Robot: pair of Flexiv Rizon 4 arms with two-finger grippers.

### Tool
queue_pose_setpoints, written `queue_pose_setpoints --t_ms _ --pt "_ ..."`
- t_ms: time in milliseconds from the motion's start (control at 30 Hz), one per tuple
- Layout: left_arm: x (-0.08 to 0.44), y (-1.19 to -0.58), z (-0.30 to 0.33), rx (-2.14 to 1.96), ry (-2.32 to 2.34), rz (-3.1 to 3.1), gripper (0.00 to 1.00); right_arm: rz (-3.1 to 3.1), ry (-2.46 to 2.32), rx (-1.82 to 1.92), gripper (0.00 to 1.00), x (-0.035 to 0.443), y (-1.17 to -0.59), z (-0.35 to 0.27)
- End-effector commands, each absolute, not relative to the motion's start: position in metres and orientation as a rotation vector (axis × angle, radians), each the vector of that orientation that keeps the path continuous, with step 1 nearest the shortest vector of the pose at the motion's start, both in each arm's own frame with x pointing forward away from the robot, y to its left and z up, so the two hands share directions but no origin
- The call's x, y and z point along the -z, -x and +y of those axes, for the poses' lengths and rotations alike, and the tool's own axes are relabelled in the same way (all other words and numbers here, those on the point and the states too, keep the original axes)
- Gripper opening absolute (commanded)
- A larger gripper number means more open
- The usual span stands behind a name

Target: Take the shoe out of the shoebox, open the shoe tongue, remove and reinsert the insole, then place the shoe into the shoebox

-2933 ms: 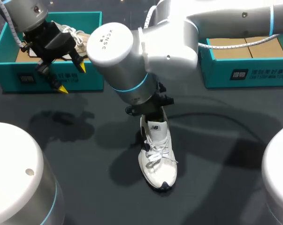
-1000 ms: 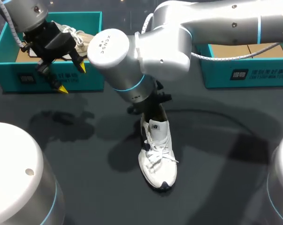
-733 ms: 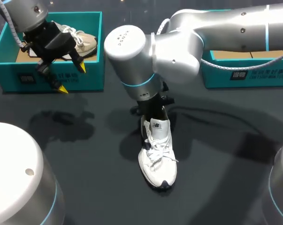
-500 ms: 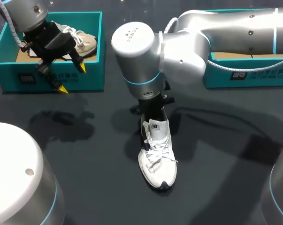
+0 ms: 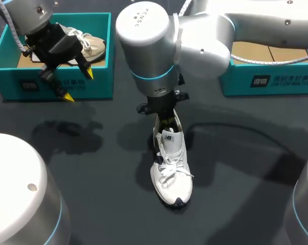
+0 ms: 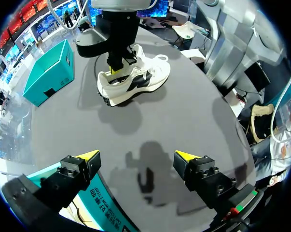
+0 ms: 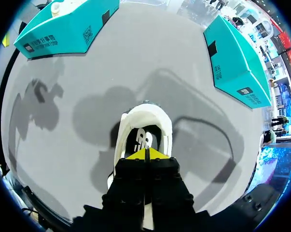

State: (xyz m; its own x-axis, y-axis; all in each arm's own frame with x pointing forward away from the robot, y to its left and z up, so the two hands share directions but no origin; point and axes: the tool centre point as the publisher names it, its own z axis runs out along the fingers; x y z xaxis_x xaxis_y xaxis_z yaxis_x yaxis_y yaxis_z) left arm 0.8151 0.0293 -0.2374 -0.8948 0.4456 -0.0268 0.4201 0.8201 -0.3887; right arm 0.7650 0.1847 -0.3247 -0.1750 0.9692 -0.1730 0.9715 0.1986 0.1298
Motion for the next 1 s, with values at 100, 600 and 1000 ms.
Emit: queue_pose_setpoints --t_ms 100,600,1000 --pt "0.237 -0.815 0.029 -0.601 0.7 -2.934 1.0 2.322 -1.898 0.01 0.0 0.329 -0.757 0.176" --pt "0.237 -0.815 0.029 -0.601 0.7 -2.934 1.0 2.409 -1.899 0.121 0.11 0.342 -0.74 0.199" --pt "0.237 -0.815 0.029 -0.601 0.7 -2.934 1.0 2.371 -1.947 0.152 0.25 0.339 -0.731 0.192"
